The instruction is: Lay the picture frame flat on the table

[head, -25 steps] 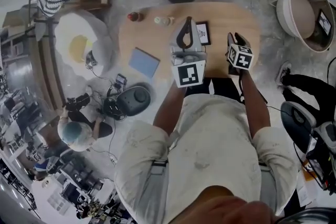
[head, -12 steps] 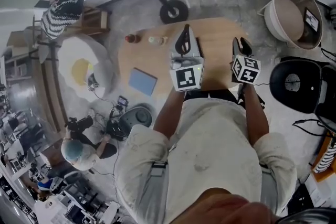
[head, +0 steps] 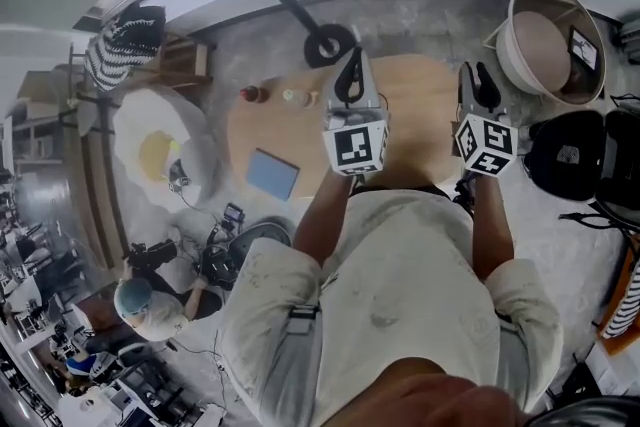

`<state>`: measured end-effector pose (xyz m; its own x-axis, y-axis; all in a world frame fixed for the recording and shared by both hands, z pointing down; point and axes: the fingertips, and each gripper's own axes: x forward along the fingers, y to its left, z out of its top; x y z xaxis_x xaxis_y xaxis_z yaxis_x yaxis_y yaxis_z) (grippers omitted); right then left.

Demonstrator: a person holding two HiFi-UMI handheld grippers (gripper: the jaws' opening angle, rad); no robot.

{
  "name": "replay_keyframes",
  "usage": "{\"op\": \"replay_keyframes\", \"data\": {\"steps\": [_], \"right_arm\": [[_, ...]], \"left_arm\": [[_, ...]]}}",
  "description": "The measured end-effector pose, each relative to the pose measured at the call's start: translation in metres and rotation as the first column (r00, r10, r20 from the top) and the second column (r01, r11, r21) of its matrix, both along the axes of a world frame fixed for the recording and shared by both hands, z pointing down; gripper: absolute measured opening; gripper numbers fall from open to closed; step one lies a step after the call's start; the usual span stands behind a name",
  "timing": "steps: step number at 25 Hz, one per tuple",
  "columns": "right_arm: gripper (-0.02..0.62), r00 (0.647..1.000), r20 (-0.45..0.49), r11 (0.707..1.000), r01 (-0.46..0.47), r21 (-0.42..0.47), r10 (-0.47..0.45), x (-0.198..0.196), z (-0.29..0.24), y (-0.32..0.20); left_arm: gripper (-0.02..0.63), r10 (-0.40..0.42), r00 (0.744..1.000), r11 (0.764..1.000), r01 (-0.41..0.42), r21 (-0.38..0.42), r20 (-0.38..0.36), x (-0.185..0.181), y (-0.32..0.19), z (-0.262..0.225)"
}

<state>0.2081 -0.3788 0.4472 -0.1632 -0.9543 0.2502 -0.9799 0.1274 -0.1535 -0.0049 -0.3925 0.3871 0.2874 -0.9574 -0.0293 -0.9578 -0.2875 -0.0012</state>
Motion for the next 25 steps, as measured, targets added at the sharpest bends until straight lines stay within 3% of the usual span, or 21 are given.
{"op": "replay_keyframes", "data": {"steps": [5,9,14,25], "right_arm": [[0.115,0.999,-0.035,0.991,-0.020,0.136,0.025,0.015,-0.057,-0.002],[0.115,0.994,-0.108,0.975,0.013,0.221,0.011,0.001,-0.097,0.000],[0.115,0.986,-0.166,0.945,0.031,0.327,0.025,-0.001,-0.144,0.011],[0.115,0.969,-0.241,0.886,0.067,0.460,0.052,-0.011,-0.192,0.035]], "left_arm": [[0.005,0.014,0.999,0.999,-0.016,0.035,0.045,0.008,-0.003,-0.023],[0.005,-0.005,1.000,0.999,0.005,0.041,0.000,-0.002,-0.001,-0.042],[0.005,-0.008,1.000,0.996,0.009,0.094,-0.003,-0.004,0.008,-0.072],[0.004,-0.030,0.999,0.990,0.024,0.138,0.041,-0.007,0.024,-0.105]]}}
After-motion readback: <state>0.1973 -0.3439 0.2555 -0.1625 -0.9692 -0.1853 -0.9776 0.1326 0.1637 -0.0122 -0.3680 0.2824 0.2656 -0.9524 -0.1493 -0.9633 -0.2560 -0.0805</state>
